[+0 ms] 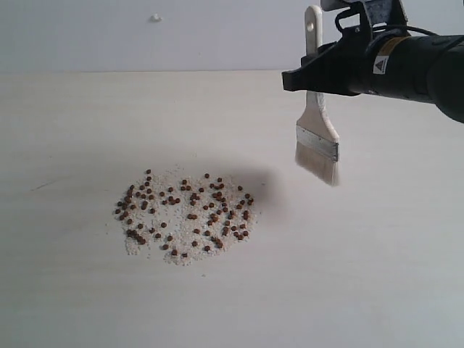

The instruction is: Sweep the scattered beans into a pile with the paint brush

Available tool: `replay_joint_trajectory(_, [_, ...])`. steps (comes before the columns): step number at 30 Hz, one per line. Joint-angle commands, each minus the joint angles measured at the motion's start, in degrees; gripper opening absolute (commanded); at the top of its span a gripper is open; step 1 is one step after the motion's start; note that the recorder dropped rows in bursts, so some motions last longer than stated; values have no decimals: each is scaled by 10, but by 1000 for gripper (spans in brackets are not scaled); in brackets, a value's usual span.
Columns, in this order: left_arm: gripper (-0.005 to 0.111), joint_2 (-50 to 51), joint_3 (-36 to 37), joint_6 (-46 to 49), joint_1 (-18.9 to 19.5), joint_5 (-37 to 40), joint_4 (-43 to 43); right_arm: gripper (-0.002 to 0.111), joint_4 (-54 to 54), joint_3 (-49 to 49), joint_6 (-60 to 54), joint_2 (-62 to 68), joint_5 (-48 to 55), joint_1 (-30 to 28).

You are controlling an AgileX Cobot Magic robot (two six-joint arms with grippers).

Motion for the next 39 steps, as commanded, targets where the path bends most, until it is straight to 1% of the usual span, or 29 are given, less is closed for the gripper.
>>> replay_joint_trajectory(1, [0,-30,58,-137,1,-38,100,0,-57,31,24,-25,-49,19])
replay_joint_trajectory(4, [0,-34,86,-136,1,-37,100,0,-103,58,52,-51,-85,33])
replay_joint_trajectory(10, [0,-34,138,-151,1,-11,98,0,-157,89,100,-122,-89,39])
replay_joint_trajectory(13, [0,-37,154,-167,1,-14,98,0,-159,108,106,-157,-99,39])
replay_joint_trajectory(18, [0,-70,165,-179,1,-20,147,0,-170,135,106,-191,-102,39])
replay_joint_trajectory(19, [0,-80,165,-181,1,-16,146,0,-175,136,106,-191,-102,39])
replay_joint_trajectory(24, [0,-156,165,-181,1,29,174,0,-184,137,106,-192,-102,39])
replay_joint_trajectory(31, [0,-277,165,-181,1,117,176,0,-186,137,91,-192,-106,39])
replay_joint_trajectory(37, [0,-412,165,-162,1,191,176,0,-198,137,91,-191,-106,39])
replay_joint_trajectory(39, [0,-431,165,-159,1,220,176,0,-198,137,91,-191,-106,39])
